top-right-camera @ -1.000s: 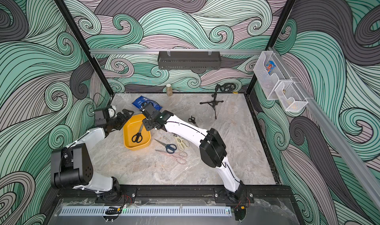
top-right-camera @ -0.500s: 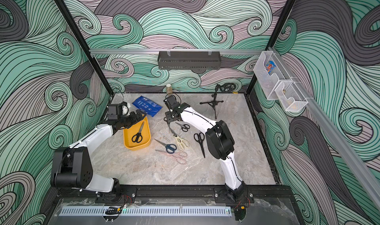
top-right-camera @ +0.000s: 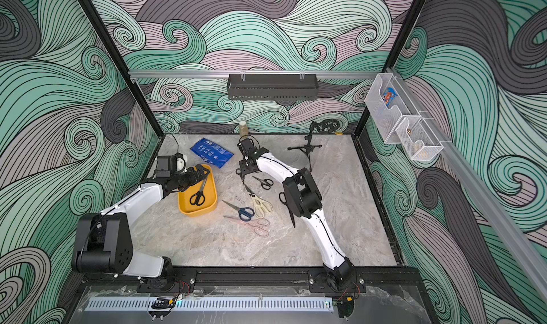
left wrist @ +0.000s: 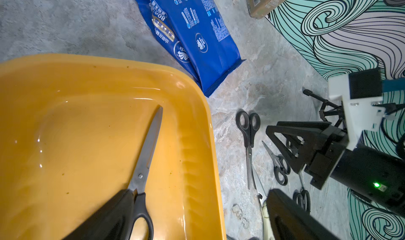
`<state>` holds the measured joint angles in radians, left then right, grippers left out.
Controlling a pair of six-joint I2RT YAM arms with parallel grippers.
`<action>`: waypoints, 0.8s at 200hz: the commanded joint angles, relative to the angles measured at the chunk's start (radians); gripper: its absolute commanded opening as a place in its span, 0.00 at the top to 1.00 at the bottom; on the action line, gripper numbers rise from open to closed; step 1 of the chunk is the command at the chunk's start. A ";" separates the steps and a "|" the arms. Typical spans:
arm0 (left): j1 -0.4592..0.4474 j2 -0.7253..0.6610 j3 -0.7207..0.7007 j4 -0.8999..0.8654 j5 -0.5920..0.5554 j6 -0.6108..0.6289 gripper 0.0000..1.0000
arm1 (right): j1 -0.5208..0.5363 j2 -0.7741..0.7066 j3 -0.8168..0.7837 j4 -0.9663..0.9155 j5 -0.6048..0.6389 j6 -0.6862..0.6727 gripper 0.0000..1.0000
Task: Put the scissors into the storage box
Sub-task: Pick up the scissors from the center of the board.
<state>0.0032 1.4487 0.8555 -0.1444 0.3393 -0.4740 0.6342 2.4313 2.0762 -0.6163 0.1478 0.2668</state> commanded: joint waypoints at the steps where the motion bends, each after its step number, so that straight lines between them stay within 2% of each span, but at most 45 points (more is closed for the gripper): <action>1: -0.008 -0.048 0.002 0.009 -0.009 0.025 0.01 | -0.002 0.017 0.032 -0.006 0.012 -0.013 0.54; 79: -0.010 -0.057 0.019 -0.007 -0.007 0.029 0.01 | -0.014 0.052 0.063 -0.005 0.012 -0.022 0.61; 160: -0.010 -0.064 0.024 -0.014 -0.018 0.032 0.02 | -0.013 0.063 0.044 -0.006 -0.010 -0.035 0.64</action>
<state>0.0029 1.4136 0.8555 -0.1436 0.3344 -0.4606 0.6243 2.4596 2.1250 -0.6163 0.1474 0.2443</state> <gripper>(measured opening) 0.986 0.365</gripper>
